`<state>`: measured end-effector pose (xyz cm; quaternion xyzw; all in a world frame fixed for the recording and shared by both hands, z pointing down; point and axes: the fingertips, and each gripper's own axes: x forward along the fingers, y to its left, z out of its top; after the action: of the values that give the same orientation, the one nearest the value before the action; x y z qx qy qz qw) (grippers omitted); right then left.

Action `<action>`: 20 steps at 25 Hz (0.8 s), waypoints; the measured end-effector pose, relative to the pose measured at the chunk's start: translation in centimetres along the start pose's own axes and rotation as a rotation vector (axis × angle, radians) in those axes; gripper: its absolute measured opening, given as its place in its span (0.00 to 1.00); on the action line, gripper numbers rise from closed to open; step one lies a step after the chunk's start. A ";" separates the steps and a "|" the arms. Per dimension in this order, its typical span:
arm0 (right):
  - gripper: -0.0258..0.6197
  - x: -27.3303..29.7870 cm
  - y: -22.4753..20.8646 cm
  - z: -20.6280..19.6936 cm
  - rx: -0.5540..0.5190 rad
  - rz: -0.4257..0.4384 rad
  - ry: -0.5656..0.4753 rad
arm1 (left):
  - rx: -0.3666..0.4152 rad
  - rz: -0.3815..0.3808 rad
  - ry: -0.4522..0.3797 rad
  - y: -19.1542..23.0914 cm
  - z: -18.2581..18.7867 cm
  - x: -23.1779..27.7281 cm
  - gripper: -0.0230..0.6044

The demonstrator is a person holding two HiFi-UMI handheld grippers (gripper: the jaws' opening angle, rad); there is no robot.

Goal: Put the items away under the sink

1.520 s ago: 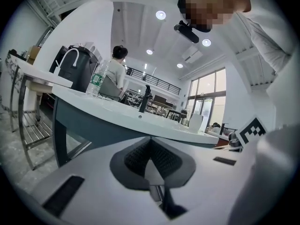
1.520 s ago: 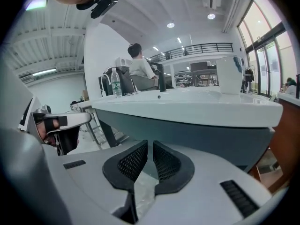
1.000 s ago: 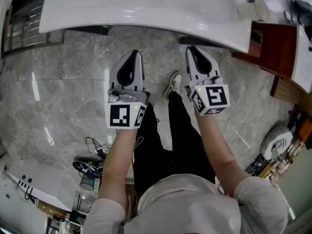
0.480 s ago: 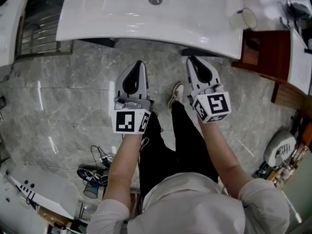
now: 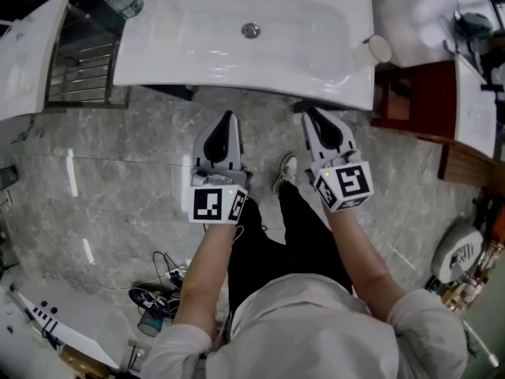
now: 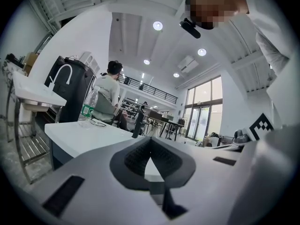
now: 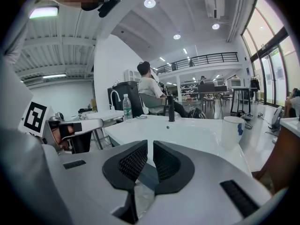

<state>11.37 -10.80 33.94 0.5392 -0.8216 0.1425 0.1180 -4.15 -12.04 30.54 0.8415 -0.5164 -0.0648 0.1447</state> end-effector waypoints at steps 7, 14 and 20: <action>0.13 -1.7 0.1 4.2 -0.014 0.020 -0.053 | 0.011 -0.001 -0.067 -1.5 5.0 -0.6 0.04; 0.13 -3.3 2.3 6.6 0.006 0.122 -0.096 | 0.094 -0.017 -0.099 -3.9 8.4 -2.0 0.04; 0.13 -5.0 4.2 10.3 0.022 0.237 -0.194 | 0.110 0.018 -0.146 -4.3 12.2 -4.9 0.04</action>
<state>9.00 -8.71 22.16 0.4510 -0.8854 0.1115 0.0147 -5.88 -8.05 17.47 0.8366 -0.5358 -0.0964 0.0606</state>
